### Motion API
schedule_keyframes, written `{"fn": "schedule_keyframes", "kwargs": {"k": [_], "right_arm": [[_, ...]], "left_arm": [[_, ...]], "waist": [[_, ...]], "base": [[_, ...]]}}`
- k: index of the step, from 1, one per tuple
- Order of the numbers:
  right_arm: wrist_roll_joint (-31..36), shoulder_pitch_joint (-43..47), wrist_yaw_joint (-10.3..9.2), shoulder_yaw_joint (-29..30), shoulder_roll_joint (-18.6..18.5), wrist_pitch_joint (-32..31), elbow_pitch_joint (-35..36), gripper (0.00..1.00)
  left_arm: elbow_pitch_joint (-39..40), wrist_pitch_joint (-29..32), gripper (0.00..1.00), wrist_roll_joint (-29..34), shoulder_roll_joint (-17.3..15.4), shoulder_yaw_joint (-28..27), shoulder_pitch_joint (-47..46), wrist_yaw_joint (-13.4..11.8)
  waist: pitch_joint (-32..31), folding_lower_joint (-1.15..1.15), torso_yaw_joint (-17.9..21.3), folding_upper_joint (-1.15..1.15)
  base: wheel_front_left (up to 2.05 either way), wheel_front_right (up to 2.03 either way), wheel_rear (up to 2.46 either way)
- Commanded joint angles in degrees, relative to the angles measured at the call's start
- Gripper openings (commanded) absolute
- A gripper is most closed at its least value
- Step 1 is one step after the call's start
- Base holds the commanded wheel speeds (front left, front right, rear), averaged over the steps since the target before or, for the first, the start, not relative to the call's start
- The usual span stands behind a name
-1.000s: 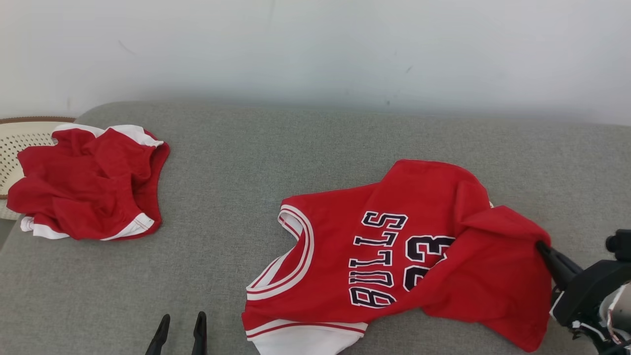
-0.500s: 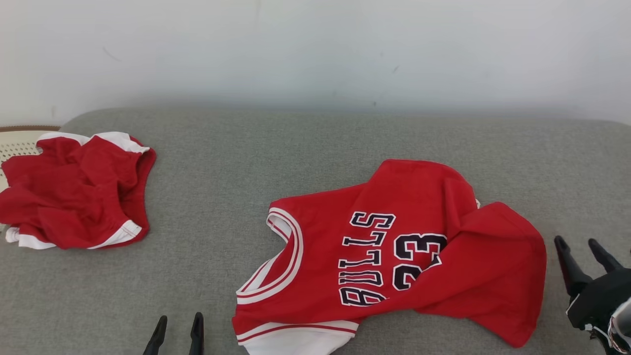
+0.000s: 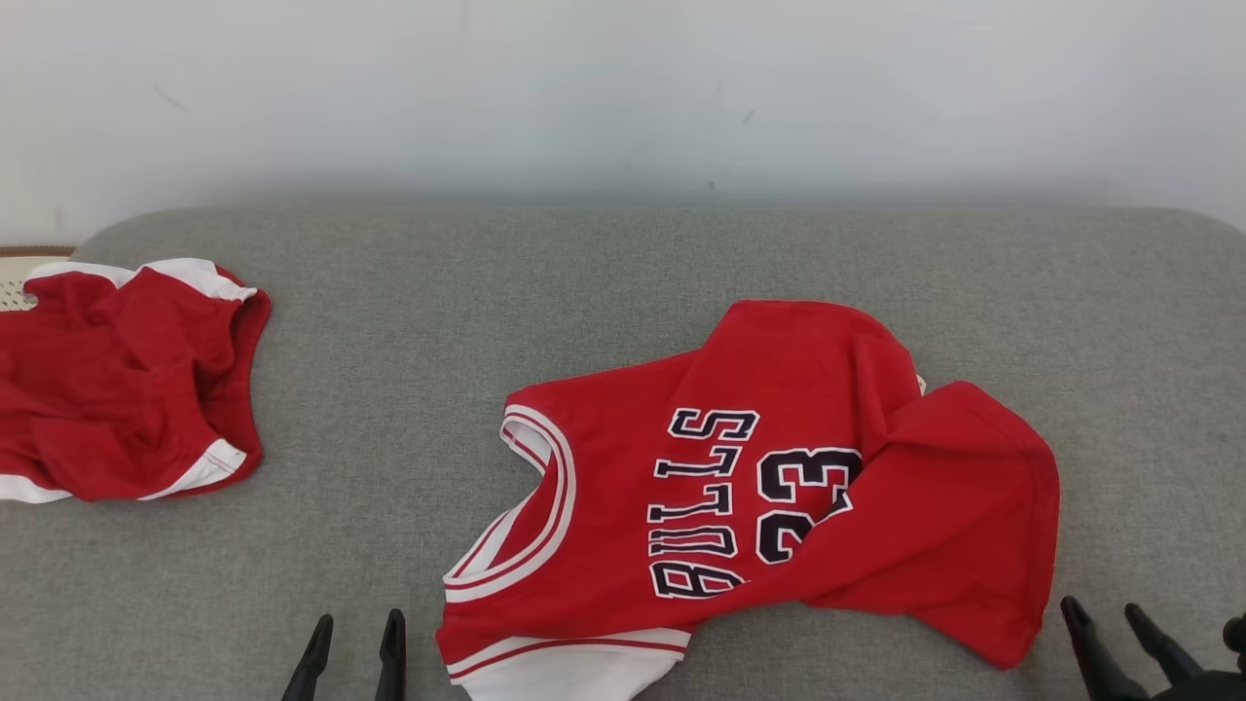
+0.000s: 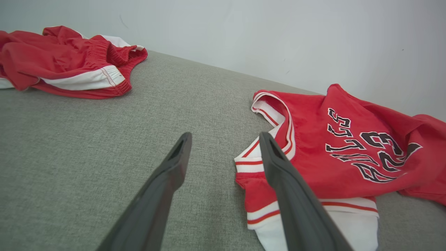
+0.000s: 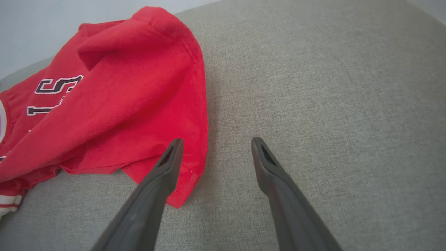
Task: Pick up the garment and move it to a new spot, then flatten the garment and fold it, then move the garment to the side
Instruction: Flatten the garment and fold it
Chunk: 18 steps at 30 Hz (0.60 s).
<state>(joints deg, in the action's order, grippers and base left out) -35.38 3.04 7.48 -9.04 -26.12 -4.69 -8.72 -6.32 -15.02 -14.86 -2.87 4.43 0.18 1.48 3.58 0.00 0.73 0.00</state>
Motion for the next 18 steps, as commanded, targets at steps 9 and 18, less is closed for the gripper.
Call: {"fn": "schedule_keyframes", "kwargs": {"k": [9, 18], "right_arm": [[-0.7, 3.3, 0.03, -0.6, 2.0, -4.4, 3.1, 1.00], [2.7, -2.4, 0.03, -2.6, 3.4, -3.3, -4.4, 0.96]], "left_arm": [[0.2, -0.2, 1.00, -0.2, 0.0, 0.7, -0.6, -0.1], [-0.4, -0.2, 1.00, 0.2, 0.0, 0.3, -1.4, 0.4]], "waist": [[1.0, 0.00, 0.4, 0.00], [1.4, 0.00, -0.9, 0.00]], "base": [[0.00, 0.00, 0.00], [0.00, 0.00, 0.00]]}}
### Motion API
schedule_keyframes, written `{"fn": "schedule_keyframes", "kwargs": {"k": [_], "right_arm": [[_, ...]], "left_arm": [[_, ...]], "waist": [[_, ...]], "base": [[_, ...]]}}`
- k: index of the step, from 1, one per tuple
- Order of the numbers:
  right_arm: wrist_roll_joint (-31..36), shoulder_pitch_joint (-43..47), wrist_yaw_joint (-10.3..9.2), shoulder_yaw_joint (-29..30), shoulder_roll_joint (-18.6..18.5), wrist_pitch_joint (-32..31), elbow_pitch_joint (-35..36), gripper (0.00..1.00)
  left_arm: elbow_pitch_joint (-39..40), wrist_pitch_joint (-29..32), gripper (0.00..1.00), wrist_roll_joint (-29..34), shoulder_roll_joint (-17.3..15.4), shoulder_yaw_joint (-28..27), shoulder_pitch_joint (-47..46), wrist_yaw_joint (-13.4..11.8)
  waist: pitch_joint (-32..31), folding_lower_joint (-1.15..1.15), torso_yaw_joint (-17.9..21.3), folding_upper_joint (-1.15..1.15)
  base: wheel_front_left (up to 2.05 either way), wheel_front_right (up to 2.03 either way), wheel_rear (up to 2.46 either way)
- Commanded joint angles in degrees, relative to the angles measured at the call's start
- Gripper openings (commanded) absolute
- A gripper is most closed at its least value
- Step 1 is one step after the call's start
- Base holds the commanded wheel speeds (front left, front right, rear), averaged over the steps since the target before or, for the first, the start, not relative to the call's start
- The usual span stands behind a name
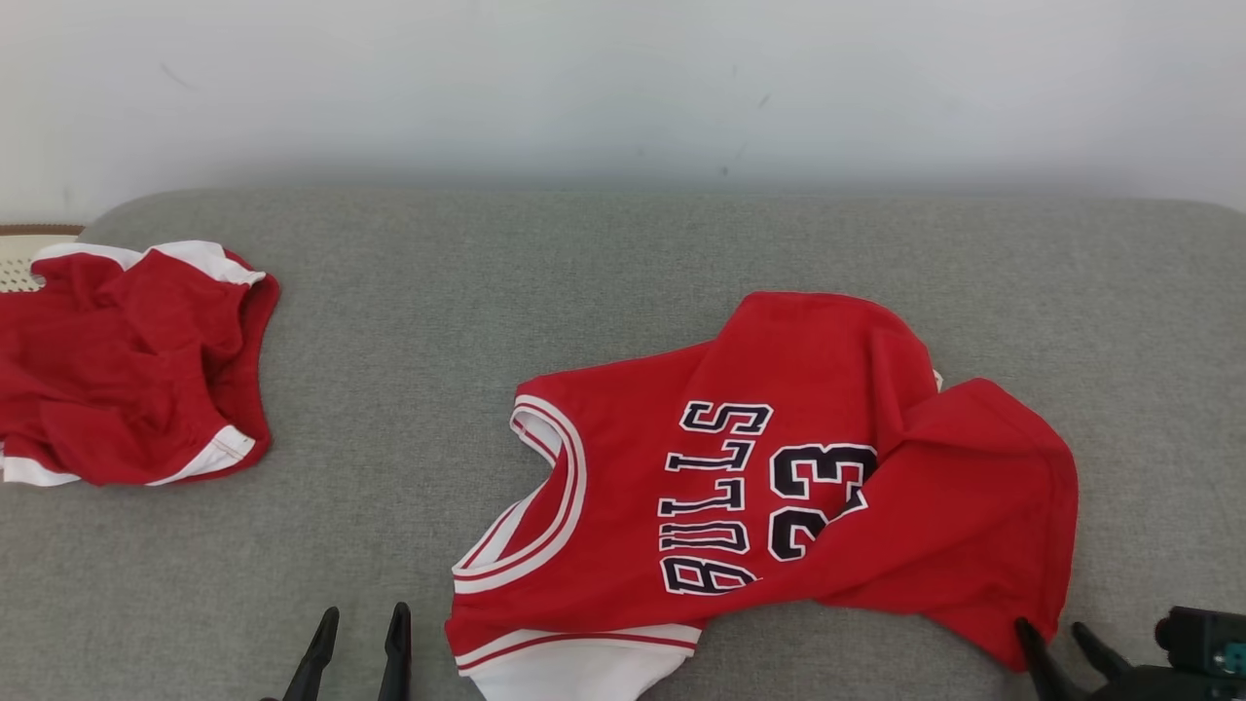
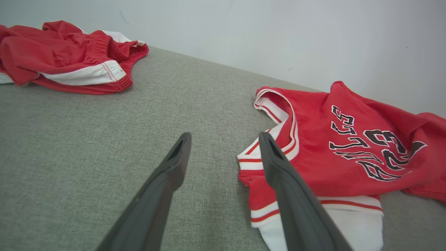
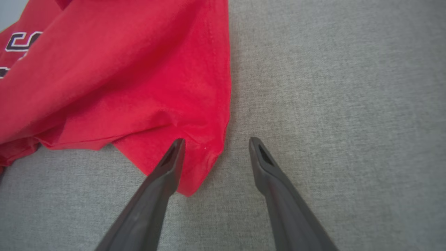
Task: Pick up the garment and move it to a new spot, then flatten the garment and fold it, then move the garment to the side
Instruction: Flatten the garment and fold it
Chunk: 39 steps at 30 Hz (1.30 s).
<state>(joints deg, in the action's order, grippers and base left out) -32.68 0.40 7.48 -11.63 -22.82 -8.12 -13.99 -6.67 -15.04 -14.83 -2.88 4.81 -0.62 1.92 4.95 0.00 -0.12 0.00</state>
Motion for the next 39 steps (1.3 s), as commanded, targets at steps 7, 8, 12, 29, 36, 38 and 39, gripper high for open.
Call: {"fn": "schedule_keyframes", "kwargs": {"k": [7, 8, 12, 29, 36, 38, 39], "right_arm": [[-2.2, -4.8, 0.03, -3.8, 0.4, 2.4, -4.4, 0.00], [-2.2, -4.8, 0.03, -3.8, 0.4, 2.4, -4.4, 0.00], [-7.4, -5.4, 0.03, -7.9, -1.9, 3.5, -1.5, 0.00], [-23.2, 0.1, 0.03, -19.4, -17.7, -0.5, 17.1, 0.00], [-25.3, 1.4, 0.03, -23.4, -20.9, -4.6, 17.2, 0.00], [-25.2, 0.8, 0.03, -23.4, -20.3, -3.7, 15.8, 0.00], [-24.9, 0.5, 0.03, -23.3, -20.1, -3.3, 15.0, 0.00]], "left_arm": [[-1.1, -0.2, 1.00, 0.5, 0.0, -1.4, -0.3, 0.9], [-1.1, -0.2, 1.00, 0.5, 0.0, -1.4, -0.3, 0.9], [-1.0, -0.2, 1.00, 0.4, 0.0, -1.4, 1.0, 0.3], [0.3, -0.2, 1.00, -0.3, 0.0, -0.4, 2.6, -0.8], [0.3, -0.2, 1.00, -0.2, 0.0, -0.5, 2.1, -0.6], [0.2, -0.2, 1.00, -0.1, 0.0, -0.5, 1.9, -0.4], [0.1, -0.2, 1.00, -0.1, 0.0, -0.5, 1.8, -0.3]], "waist": [[-0.4, 0.00, -0.9, 0.00], [-0.4, 0.00, -0.9, 0.00], [-1.9, 0.00, -0.2, 0.00], [-3.2, 0.00, 2.9, 0.00], [-2.4, 0.00, 3.1, 0.00], [-2.2, 0.00, 3.1, 0.00], [-2.2, 0.00, 3.0, 0.00]], "base": [[0.00, 0.00, 0.00], [0.00, 0.00, 0.00], [0.00, 0.00, 0.00], [0.00, 0.00, 0.00], [0.00, 0.00, 0.00], [0.00, 0.00, 0.00], [0.00, 0.00, 0.00]]}}
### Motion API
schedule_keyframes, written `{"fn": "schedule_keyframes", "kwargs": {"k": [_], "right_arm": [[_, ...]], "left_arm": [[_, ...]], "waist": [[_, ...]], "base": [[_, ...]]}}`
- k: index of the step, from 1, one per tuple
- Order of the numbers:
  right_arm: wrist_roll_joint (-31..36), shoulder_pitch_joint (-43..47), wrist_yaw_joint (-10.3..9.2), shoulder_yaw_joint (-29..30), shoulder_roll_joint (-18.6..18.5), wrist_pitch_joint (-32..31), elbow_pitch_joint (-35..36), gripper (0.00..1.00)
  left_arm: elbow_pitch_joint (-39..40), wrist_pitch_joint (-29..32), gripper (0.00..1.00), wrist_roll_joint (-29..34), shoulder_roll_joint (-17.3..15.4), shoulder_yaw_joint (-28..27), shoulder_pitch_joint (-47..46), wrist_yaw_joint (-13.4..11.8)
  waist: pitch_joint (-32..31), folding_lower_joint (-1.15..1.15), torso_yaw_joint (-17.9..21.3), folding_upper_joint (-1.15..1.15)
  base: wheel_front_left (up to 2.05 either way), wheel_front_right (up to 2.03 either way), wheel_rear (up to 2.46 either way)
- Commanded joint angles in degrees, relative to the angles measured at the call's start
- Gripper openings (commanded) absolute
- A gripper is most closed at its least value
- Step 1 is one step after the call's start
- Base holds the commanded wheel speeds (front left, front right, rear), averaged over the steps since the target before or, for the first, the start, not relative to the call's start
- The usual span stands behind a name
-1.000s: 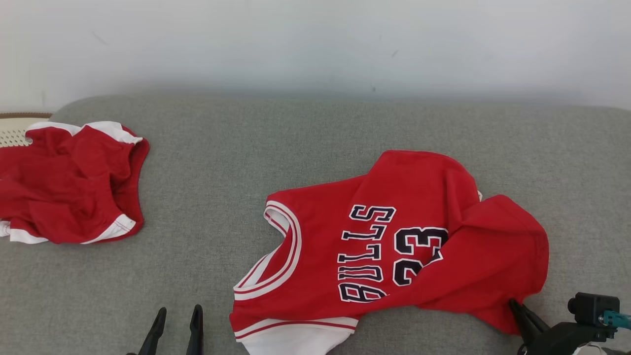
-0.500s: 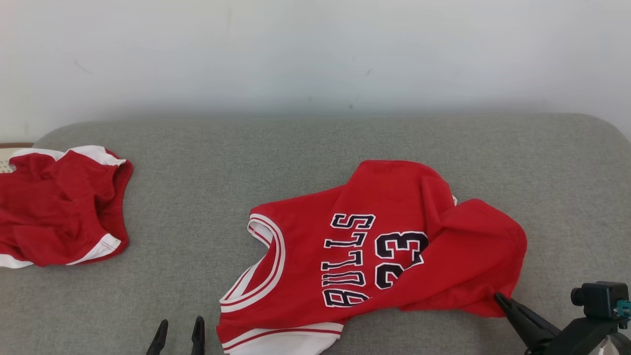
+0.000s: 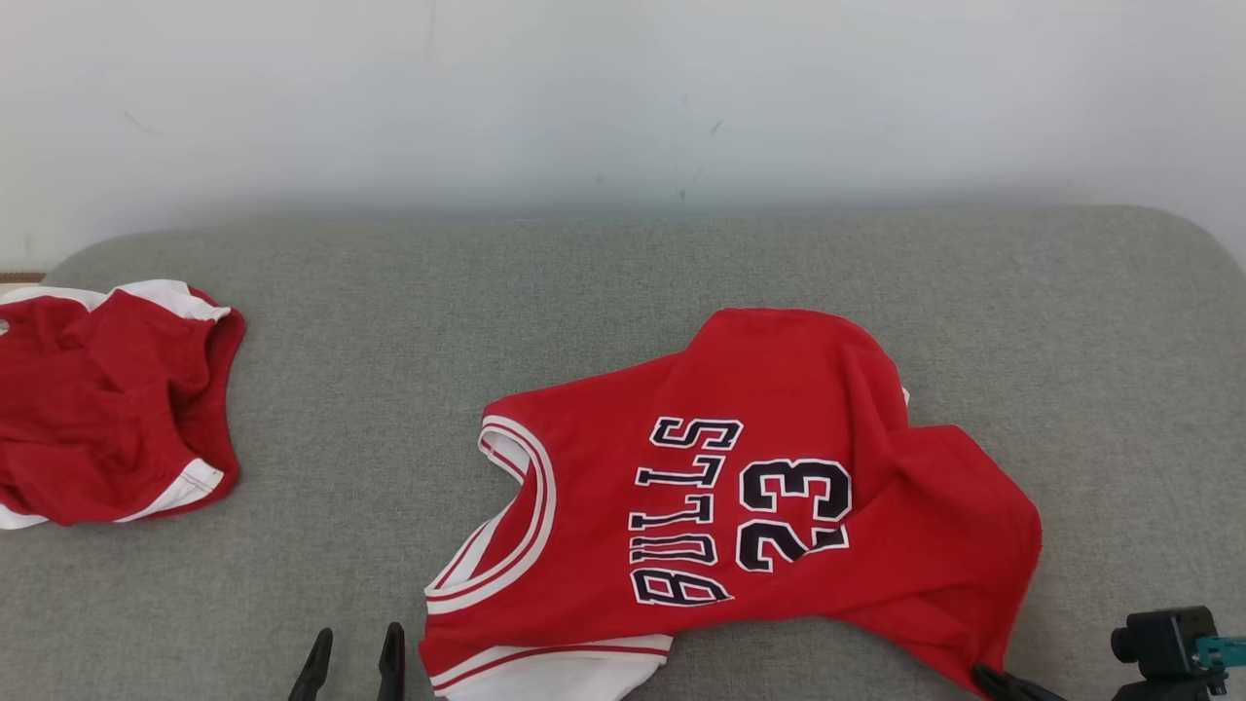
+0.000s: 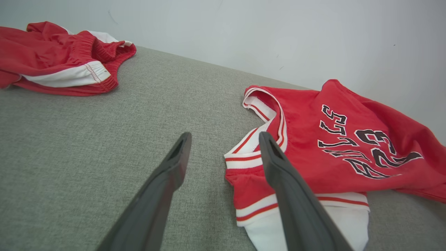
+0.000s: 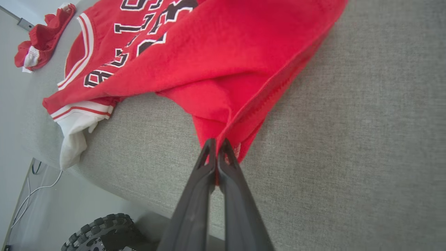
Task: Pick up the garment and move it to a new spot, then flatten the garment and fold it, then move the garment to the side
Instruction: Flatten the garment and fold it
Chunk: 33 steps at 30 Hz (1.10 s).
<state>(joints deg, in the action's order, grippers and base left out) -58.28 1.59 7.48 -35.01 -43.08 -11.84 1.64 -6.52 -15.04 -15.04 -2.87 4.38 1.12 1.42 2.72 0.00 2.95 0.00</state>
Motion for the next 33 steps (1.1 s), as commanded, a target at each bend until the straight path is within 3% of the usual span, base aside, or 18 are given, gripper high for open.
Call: {"fn": "schedule_keyframes", "kwargs": {"k": [1, 2, 15, 28, 33], "right_arm": [[0.8, -0.9, 0.03, 0.1, 0.5, 1.0, -1.4, 0.66], [0.9, -1.1, 0.03, 0.4, 1.0, 1.9, -2.1, 1.00], [9.4, -3.3, 0.03, 4.4, 1.6, 14.2, -5.2, 1.00], [13.1, -2.7, 0.03, 2.7, 4.2, 15.4, -5.9, 1.00], [16.7, -3.3, 0.03, 5.8, 6.0, 21.3, -6.6, 1.00]], "left_arm": [[-0.1, -0.2, 1.00, 0.1, 0.0, 0.0, 0.0, 0.2], [-0.2, -0.2, 1.00, 0.1, 0.0, 0.0, -0.1, 0.3], [-0.2, -0.2, 1.00, 0.5, 0.0, 0.0, 0.4, 0.0], [-0.6, -0.2, 1.00, 0.2, 0.0, 1.1, 1.0, 0.3], [-1.7, -0.2, 1.00, 0.1, 0.0, 1.8, 0.4, 0.8]], "waist": [[0.1, 0.00, -0.1, 0.00], [0.1, 0.00, -0.2, 0.00], [-0.5, 0.00, -1.2, 0.00], [-0.6, 0.00, -2.4, 0.00], [-0.2, 0.00, -2.5, 0.00]], "base": [[0.00, 0.00, 0.00], [0.00, 0.00, 0.00], [0.00, 0.00, 0.00], [0.00, 0.00, 0.00], [0.00, 0.00, 0.00]]}}
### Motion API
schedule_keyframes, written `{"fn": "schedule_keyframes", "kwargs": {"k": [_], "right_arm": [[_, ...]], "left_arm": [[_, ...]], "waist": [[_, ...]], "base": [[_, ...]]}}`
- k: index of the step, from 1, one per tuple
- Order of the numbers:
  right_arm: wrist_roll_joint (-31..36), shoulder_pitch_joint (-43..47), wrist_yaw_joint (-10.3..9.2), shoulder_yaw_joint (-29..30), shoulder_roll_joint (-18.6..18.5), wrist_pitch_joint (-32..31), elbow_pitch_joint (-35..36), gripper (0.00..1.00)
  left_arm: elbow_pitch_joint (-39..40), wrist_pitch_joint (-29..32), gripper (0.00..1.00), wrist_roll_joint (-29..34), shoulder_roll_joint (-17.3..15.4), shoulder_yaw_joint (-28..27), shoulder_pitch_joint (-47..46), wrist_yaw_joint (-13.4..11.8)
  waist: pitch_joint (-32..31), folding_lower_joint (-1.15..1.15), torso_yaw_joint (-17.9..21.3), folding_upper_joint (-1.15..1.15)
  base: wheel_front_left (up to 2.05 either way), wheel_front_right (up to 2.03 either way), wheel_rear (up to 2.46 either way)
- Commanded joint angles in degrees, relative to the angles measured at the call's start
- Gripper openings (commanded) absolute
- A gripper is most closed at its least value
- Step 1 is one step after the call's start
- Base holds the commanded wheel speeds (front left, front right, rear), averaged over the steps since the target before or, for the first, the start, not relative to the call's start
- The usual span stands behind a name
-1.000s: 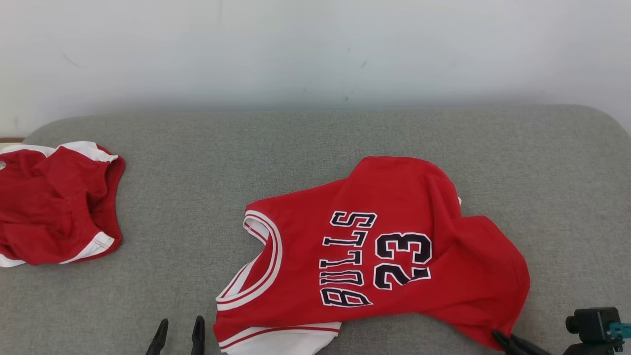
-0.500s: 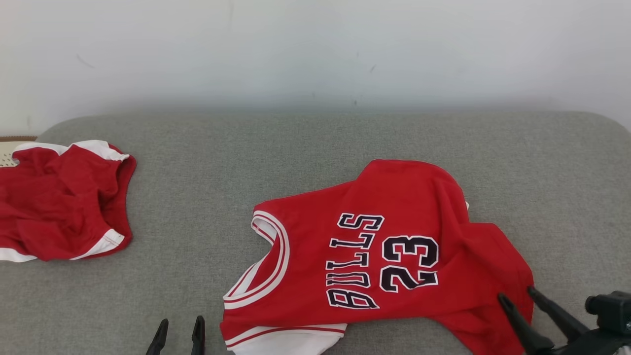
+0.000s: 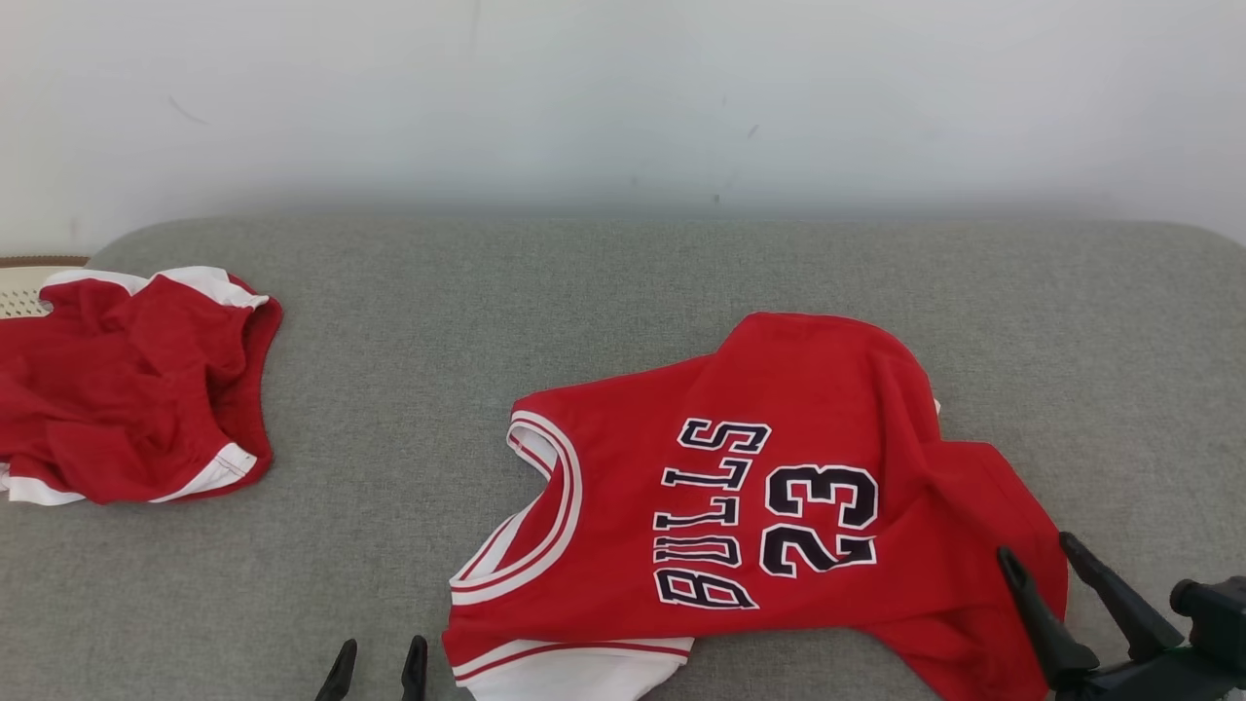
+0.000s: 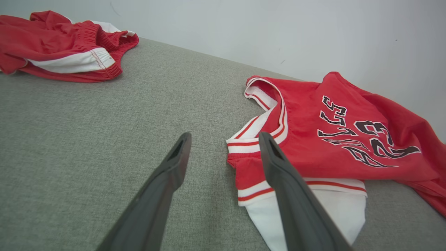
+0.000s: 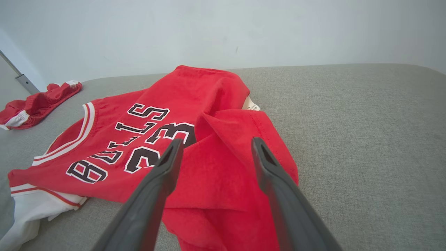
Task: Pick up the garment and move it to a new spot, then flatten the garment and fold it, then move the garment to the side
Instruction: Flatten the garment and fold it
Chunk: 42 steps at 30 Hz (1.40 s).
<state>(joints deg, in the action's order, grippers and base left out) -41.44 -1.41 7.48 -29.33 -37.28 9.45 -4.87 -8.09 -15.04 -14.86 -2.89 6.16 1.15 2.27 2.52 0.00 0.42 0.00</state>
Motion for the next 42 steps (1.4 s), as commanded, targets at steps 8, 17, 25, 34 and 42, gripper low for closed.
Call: {"fn": "schedule_keyframes", "kwargs": {"k": [8, 17, 25, 34, 42], "right_arm": [[8.3, 1.7, 0.03, 7.4, 8.4, 5.3, -2.4, 1.00], [19.6, 2.6, 0.03, 15.2, 18.7, 5.8, 0.7, 1.00], [23.5, 1.2, 0.03, 14.2, 23.5, 5.8, 0.3, 1.00], [23.4, -0.7, 0.03, 12.6, 23.5, 5.7, -0.9, 1.00], [23.1, -1.5, 0.03, 11.8, 23.7, 5.7, -2.3, 1.00]], "left_arm": [[-0.1, -0.2, 1.00, -0.6, 0.0, -0.4, -0.7, -0.1], [-0.2, -0.2, 1.00, 0.6, 0.0, -1.7, -3.0, 1.0], [-6.6, -0.2, 1.00, 3.1, -0.4, -1.1, -7.6, 3.7], [-15.3, -0.2, 1.00, 2.6, -1.9, 0.4, -12.7, 4.9], [-22.6, -0.2, 1.00, 2.0, -2.9, 2.5, -15.8, 5.1]], "waist": [[0.3, 0.00, 0.3, 0.00], [1.2, 0.00, 1.0, 0.00], [2.1, 0.00, 2.5, 0.00], [3.3, 0.00, 4.6, 0.00], [3.9, 0.00, 6.2, 0.00]], "base": [[0.00, 0.00, 0.00], [0.00, 0.00, 0.00], [0.00, 0.00, 0.00], [0.00, 0.00, 0.00], [0.00, 0.00, 0.00]]}}
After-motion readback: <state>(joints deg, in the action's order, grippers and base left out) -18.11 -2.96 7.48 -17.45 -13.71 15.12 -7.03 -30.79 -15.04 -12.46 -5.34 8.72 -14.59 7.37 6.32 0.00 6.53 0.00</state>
